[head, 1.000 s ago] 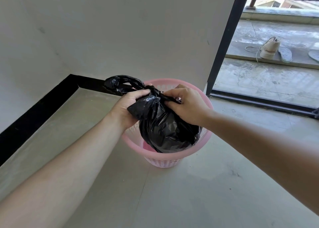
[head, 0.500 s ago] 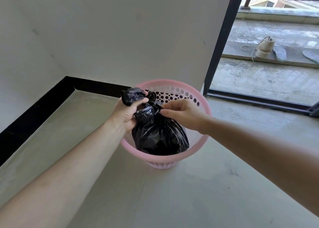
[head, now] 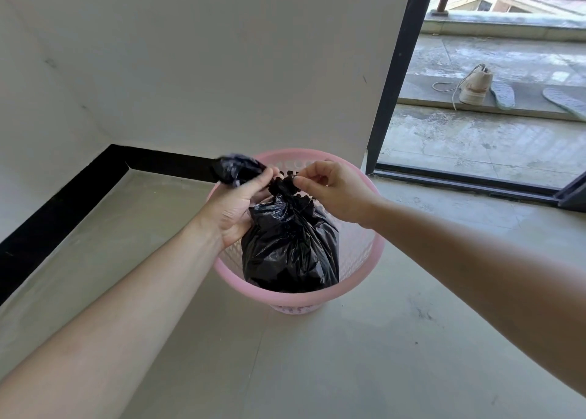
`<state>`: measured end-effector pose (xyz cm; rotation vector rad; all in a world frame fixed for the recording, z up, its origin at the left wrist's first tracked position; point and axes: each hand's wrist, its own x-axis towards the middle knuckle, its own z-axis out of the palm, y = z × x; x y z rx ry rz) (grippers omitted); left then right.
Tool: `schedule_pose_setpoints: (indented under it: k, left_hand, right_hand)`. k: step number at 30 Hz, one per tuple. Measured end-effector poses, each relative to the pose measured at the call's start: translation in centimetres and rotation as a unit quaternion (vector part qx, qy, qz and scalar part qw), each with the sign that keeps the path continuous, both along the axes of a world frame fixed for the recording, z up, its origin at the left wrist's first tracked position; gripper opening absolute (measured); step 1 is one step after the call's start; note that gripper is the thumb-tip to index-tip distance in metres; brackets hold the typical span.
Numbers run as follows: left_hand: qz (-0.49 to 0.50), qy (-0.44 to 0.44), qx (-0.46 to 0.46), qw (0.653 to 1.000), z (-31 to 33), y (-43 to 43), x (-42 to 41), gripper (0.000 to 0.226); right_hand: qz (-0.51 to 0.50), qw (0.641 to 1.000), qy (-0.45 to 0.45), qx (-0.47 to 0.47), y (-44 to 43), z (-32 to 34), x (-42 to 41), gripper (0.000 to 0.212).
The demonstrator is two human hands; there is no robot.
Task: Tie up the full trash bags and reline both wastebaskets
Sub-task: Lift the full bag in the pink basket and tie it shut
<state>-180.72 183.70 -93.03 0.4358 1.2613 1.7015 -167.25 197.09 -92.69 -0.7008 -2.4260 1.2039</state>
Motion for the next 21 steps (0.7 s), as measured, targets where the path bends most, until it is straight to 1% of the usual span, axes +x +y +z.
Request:
schedule_pose_setpoints:
  k: [2,4,7,10,11,13,16,18,20,21]
  left_hand:
    - [0.0,0.006,-0.009,1.0,0.5,0.1,0.0,0.026]
    - [0.013,0.02,-0.03,0.999,0.9,0.4,-0.1,0.036]
    - [0.056,0.088,-0.098,0.99,0.8,0.9,-0.4,0.043]
    - [0.091,0.15,-0.171,0.97,0.8,1.2,-0.7,0.044]
    - [0.094,0.165,-0.185,0.964,0.7,1.2,-0.9,0.044]
    - [0.092,0.175,-0.197,0.96,0.5,1.2,-1.3,0.044]
    - [0.091,0.176,-0.2,0.96,0.1,1.0,-1.9,0.044]
    - [0.115,0.166,-0.201,0.958,-0.1,1.0,-1.9,0.041]
    - [0.148,0.148,-0.191,0.959,0.3,0.9,-1.7,0.03]
    - [0.16,0.154,-0.189,0.957,0.6,0.8,-1.8,0.021]
  right_hand:
    - [0.018,0.988,-0.044,0.15,0.5,0.1,0.1,0.017]
    - [0.039,0.962,-0.069,0.261,1.0,0.2,0.3,0.026]
    - [0.07,0.922,-0.097,0.369,1.3,0.2,0.3,0.031]
    - [0.098,0.872,-0.171,0.447,1.7,-0.6,0.7,0.027]
    - [0.095,0.865,-0.199,0.451,1.7,-0.7,0.9,0.028]
    - [0.092,0.862,-0.231,0.442,1.8,-0.7,1.1,0.031]
    - [0.102,0.864,-0.24,0.431,1.8,-0.7,1.0,0.031]
    - [0.096,0.886,-0.23,0.391,1.9,-1.1,1.0,0.03]
    - [0.086,0.923,-0.231,0.296,1.9,-1.5,1.2,0.031]
    - [0.082,0.936,-0.233,0.251,1.8,-1.5,1.4,0.03]
